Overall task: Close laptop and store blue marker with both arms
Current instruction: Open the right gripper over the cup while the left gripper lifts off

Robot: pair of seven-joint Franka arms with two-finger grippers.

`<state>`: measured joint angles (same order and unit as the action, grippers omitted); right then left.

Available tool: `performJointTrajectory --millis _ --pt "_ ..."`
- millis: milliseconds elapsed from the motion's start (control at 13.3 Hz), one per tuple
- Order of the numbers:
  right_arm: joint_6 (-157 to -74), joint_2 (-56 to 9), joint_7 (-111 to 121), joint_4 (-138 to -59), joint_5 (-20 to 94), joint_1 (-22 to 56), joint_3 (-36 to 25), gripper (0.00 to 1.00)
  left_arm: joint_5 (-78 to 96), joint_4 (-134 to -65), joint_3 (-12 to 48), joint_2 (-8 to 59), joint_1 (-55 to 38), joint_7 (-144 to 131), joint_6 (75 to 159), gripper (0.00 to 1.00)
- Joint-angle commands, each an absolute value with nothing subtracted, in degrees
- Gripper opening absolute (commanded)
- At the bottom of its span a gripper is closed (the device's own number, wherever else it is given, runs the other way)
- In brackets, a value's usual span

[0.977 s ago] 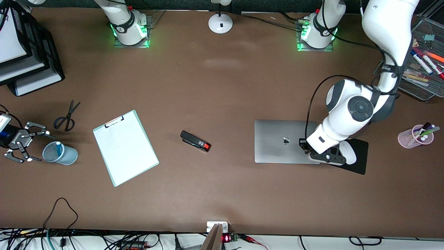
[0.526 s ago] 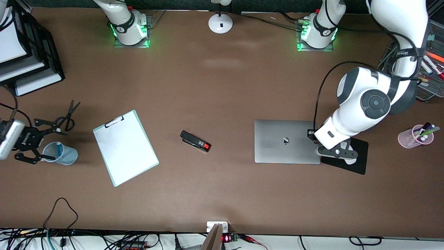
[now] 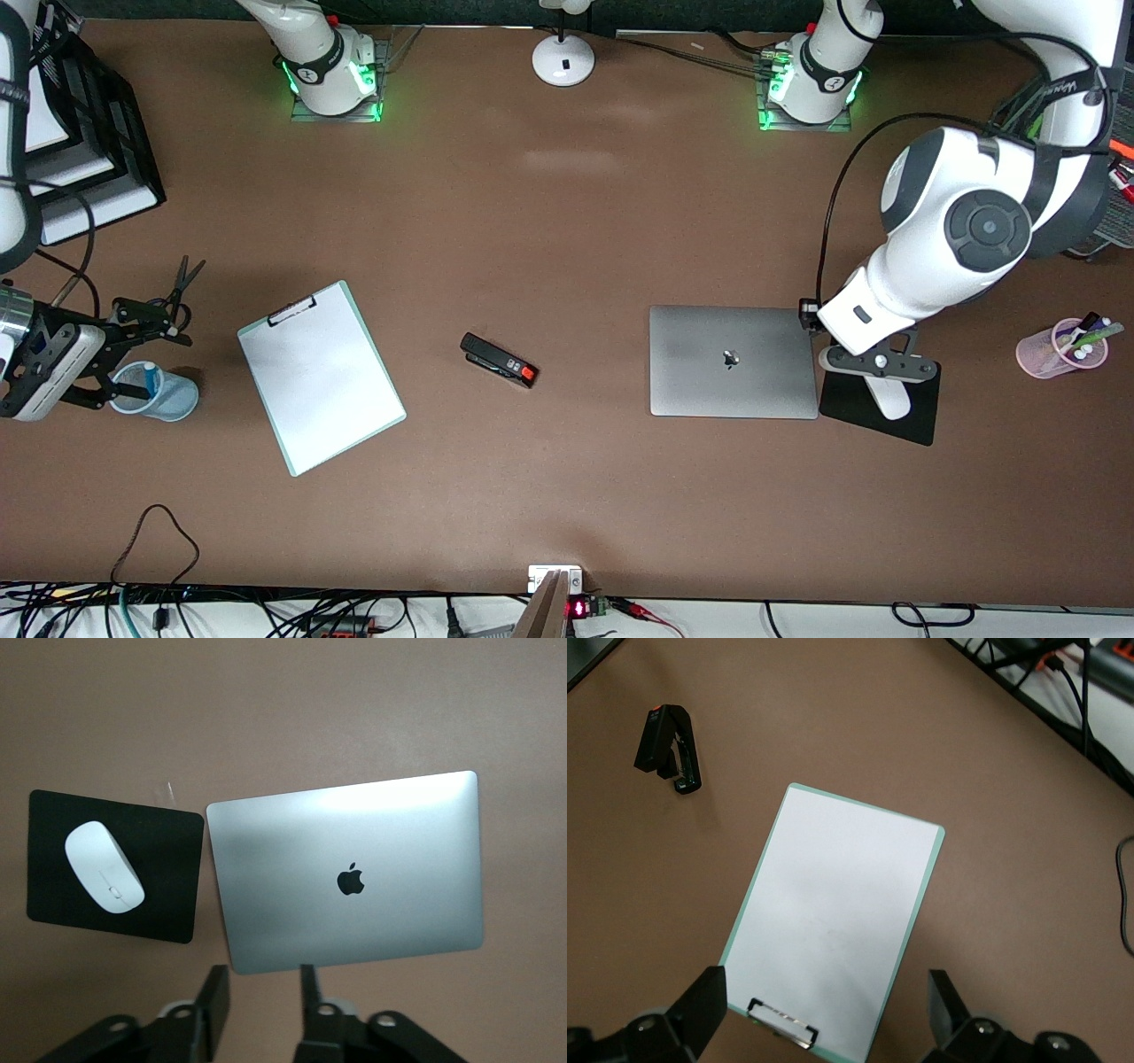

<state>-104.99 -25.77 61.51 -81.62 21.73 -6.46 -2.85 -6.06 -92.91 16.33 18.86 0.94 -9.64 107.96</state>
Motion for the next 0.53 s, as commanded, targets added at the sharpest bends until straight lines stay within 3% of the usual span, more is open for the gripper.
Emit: performJointTrajectory --millis 0,451 --pt "-102.48 -21.11 50.66 -83.14 16.37 -4.93 -3.16 1.0 -6.5 -92.99 16.52 16.97 1.05 -8.09 106.53 1.0" --pt "-96.86 -16.36 27.46 -82.97 9.25 -1.15 -2.81 1.0 -6.42 -92.99 16.7 12.23 1.14 -8.09 104.59 1.0"
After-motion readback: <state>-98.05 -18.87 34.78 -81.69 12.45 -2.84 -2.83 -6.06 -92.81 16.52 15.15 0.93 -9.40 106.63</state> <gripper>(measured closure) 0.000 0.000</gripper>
